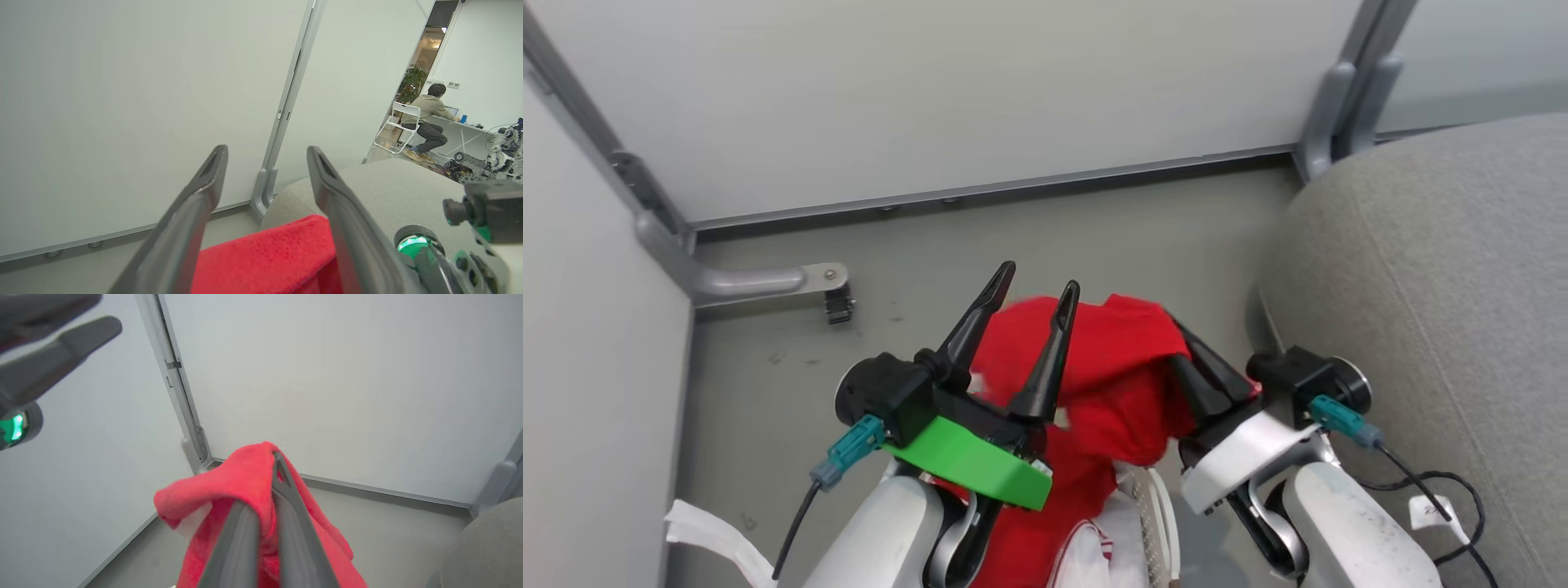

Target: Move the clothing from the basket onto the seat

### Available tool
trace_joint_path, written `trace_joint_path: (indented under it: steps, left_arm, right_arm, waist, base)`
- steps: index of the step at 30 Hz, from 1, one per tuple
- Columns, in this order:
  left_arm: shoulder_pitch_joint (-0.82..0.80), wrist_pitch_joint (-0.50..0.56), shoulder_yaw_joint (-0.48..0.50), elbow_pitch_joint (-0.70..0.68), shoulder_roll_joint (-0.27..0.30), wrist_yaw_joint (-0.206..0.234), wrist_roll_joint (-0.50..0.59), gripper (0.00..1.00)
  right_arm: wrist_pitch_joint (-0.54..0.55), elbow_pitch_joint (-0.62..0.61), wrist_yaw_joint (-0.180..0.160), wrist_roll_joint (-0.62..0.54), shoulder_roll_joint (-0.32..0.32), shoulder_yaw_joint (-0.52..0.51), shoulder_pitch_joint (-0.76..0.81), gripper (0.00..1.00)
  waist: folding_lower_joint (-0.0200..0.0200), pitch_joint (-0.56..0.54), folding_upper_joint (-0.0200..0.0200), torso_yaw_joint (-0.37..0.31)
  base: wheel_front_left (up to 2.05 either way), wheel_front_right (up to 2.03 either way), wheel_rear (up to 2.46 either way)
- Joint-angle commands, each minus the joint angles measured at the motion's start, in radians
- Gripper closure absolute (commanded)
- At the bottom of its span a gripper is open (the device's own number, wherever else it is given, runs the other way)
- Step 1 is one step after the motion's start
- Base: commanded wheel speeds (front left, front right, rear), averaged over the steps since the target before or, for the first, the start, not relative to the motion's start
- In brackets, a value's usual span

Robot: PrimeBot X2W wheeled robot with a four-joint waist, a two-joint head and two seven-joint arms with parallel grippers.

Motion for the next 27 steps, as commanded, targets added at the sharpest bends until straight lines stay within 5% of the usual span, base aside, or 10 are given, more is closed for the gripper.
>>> trace_joint_path:
  steps: [1,19,27]
  left_arm:
    - [0.011,-0.001,0.005,0.006,0.006,-0.003,0.009,0.00]
    - [0.000,-0.001,0.004,0.044,0.030,-0.003,0.051,0.00]
    - [-0.038,-0.001,-0.041,0.055,0.049,-0.003,0.073,0.00]
  right_arm:
    - [-0.002,-0.031,-0.001,0.006,0.000,-0.015,0.025,1.00]
    - [-0.002,-0.160,-0.001,0.033,0.013,-0.120,0.099,1.00]
    - [-0.002,-0.178,-0.001,0.030,0.016,-0.153,0.101,1.00]
  waist:
    - [0.0000,0.022,0.0000,-0.077]
    - [0.0000,0.081,0.0000,-0.445]
    - [0.0000,0.120,0.0000,-0.531]
  base:
    - [0.00,0.00,0.00]
    - [0.00,0.00,0.00]
    - [0.00,0.00,0.00]
